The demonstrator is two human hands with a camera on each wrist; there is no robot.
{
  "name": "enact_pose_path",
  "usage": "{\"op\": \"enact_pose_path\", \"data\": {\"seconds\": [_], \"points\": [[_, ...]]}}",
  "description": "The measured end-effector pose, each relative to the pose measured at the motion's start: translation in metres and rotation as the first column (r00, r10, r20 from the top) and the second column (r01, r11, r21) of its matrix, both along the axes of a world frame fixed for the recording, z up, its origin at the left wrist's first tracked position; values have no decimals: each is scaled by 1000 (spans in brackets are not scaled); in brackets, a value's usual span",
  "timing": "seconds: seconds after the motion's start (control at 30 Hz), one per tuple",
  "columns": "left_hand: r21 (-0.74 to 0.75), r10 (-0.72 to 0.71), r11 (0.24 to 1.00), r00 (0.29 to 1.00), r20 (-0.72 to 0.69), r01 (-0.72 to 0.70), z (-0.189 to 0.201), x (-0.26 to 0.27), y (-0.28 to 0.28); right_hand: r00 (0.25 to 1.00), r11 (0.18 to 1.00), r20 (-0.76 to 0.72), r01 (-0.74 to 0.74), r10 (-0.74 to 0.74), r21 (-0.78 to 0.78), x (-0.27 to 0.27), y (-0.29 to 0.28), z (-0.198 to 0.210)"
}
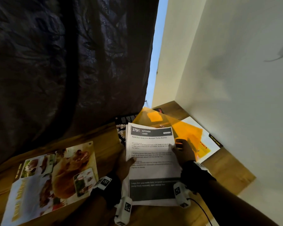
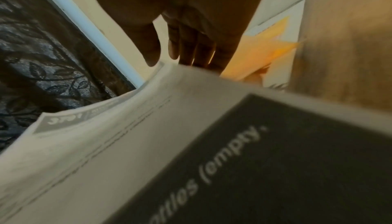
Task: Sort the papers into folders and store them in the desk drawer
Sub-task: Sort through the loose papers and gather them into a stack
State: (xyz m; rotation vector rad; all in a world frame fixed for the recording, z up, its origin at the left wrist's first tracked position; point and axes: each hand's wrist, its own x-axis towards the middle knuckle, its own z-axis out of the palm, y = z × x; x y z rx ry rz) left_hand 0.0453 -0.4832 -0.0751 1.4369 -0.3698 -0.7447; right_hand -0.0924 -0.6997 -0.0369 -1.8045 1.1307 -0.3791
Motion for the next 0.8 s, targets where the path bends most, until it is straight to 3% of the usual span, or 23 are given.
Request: {"op": "enact_pose_path", "data": {"seconds": [0.1, 0.23, 0.53, 0.8], "points": [[-73, 17, 997, 1000, 7, -17, 18, -5, 0, 995, 997, 102, 15, -22, 71, -19, 10, 0], [-183, -41, 982, 997, 60, 51, 43, -10, -1, 927, 958, 374, -72, -39, 278, -36, 27, 10], [-278, -42, 959, 996, 78, 62, 78, -9, -18, 890, 989, 449, 126, -81, -72, -44, 42, 58], [-285, -106, 949, 989, 99, 131, 91, -25, -29, 809, 977, 557, 211, -189, 25, -52, 51, 59]]}}
